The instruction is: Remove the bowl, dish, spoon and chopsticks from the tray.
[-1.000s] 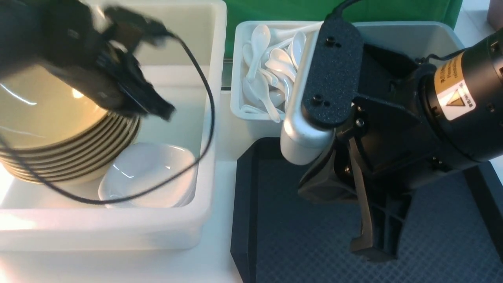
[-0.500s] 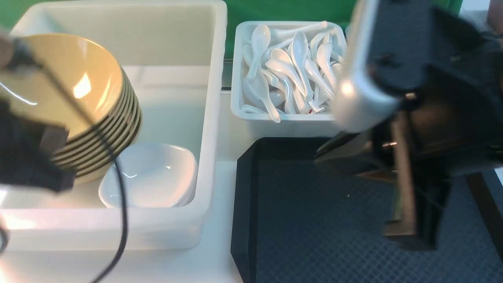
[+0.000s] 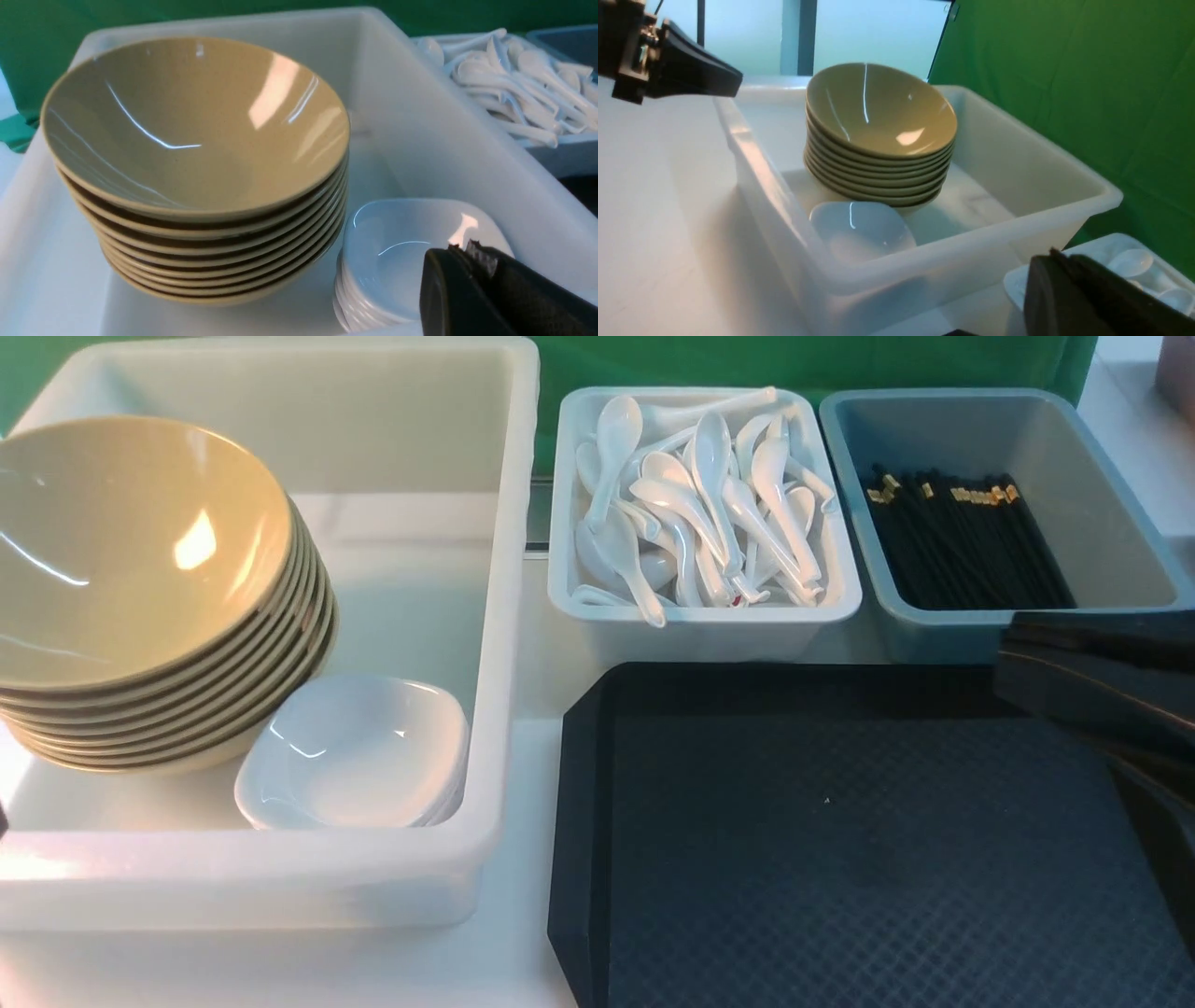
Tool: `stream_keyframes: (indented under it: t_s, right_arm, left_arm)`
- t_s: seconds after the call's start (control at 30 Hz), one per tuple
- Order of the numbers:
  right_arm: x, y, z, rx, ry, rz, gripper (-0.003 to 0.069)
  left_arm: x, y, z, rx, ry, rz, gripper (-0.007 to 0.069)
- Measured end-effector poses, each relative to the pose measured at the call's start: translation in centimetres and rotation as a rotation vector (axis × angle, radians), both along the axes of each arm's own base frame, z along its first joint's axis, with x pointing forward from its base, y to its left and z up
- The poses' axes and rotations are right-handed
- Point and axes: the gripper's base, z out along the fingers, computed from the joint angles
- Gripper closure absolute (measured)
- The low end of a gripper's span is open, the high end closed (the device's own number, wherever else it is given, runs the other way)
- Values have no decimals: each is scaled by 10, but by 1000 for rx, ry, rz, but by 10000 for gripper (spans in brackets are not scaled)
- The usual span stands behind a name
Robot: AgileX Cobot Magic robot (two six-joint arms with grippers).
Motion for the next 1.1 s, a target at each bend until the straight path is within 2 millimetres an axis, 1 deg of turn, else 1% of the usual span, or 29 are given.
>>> stream_keyframes:
  t_s: [0.1, 0.8, 0.93, 1.0, 1.1]
  right_arm:
    - [0, 0, -4, 18, -14, -4, 614]
    - [-1, -2, -5, 51, -23, -9, 594]
    - [-6, -15, -21, 98, -54, -46, 606]
    - [-8, -26, -32, 155, -96, -100, 612]
    - [-11, -47, -56, 239, -133, -234, 613]
  left_arm:
    - [-2, 0, 1, -9, -13, -3, 639]
    - [-2, 0, 0, -9, -12, -3, 639]
    - [-2, 0, 0, -9, -12, -3, 639]
    - [-2, 0, 0, -9, -12, -3, 639]
    - [-2, 0, 0, -9, -12, -3, 639]
